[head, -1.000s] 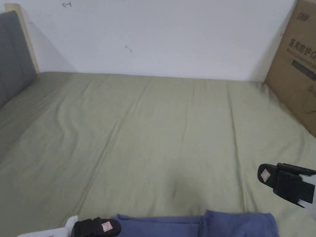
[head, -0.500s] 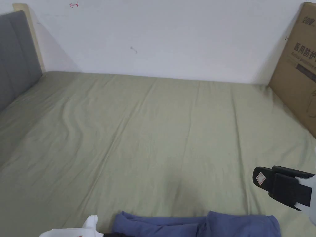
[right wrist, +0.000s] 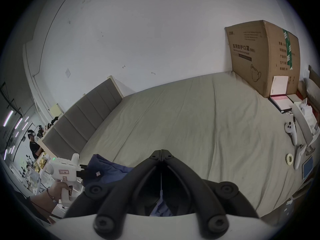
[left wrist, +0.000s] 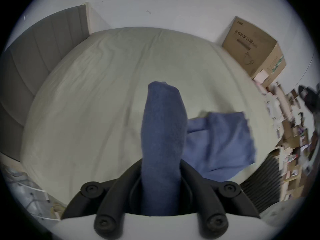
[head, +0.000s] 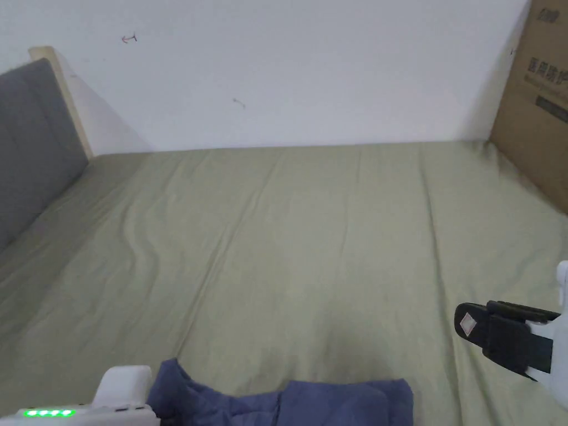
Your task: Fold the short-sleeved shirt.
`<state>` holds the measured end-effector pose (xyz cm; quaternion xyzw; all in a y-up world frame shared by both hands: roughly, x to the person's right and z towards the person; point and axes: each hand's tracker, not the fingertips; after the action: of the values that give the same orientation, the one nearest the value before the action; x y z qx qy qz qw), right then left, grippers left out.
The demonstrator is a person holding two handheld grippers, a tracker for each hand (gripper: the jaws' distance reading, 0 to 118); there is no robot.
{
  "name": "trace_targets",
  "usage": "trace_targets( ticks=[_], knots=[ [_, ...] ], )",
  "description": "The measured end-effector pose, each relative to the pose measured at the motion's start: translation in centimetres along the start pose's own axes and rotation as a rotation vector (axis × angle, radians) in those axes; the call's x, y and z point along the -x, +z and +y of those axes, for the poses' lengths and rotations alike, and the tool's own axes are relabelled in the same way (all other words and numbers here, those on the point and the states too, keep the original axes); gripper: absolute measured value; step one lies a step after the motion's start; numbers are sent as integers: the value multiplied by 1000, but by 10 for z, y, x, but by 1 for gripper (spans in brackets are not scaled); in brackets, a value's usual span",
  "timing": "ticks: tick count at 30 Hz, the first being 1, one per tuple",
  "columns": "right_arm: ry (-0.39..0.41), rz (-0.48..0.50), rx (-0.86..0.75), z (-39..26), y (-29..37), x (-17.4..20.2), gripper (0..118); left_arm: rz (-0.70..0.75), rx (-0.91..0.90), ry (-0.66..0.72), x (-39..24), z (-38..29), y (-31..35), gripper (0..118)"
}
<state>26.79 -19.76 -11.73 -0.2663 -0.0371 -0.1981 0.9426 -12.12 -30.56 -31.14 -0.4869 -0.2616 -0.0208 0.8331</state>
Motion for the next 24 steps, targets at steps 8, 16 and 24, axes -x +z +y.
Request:
trace_targets(
  ticks=[8,16,24],
  knots=[
    [-50,-29,-30,-5,26,-22,0,-411,139,48,-121,29,-47,8],
    [-100,-105,-29,-14,45,-47,0,-492,260,127,-164,16,-119,104],
    [-136,-111,-82,-11,53,-64,0,-481,44,-59,-137,19,-53,74]
  ],
)
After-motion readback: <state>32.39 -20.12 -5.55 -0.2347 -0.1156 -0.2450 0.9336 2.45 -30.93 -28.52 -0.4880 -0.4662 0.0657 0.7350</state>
